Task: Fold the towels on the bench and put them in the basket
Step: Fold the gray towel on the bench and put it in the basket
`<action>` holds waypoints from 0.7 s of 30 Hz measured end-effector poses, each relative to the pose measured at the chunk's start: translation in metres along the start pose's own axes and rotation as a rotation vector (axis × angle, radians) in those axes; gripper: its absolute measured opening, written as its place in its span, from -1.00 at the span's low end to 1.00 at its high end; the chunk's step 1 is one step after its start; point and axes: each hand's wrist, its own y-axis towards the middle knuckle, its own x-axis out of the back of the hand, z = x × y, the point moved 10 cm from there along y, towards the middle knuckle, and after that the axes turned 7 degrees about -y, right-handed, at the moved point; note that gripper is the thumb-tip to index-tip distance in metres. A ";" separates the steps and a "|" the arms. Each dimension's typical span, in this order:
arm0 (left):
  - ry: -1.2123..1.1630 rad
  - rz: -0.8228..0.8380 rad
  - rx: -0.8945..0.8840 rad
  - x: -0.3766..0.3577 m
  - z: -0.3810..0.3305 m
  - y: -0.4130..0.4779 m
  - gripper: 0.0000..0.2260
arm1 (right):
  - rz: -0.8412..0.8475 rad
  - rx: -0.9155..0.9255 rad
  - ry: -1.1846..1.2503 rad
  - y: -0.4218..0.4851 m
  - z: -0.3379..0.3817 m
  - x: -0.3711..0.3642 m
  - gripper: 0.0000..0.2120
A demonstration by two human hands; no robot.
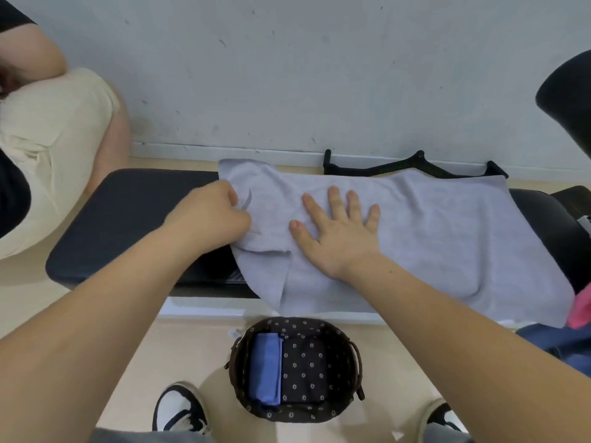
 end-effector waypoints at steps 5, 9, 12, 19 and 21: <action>0.119 0.011 0.136 0.018 0.043 0.012 -0.72 | -0.021 -0.010 -0.011 -0.002 0.003 0.000 -0.31; -0.493 0.016 0.216 0.002 0.043 0.020 -0.71 | -0.097 0.022 -0.017 -0.006 0.013 0.015 -0.34; -0.584 0.077 0.262 -0.012 0.039 0.021 -0.60 | -0.113 0.178 0.069 -0.014 0.048 0.023 -0.34; -0.549 -0.049 0.145 -0.005 0.029 0.033 -0.69 | -0.022 0.223 0.019 -0.020 0.070 -0.003 -0.23; -0.555 -0.115 0.119 0.003 0.031 0.034 -0.83 | -0.043 0.236 0.016 -0.023 0.071 -0.002 -0.26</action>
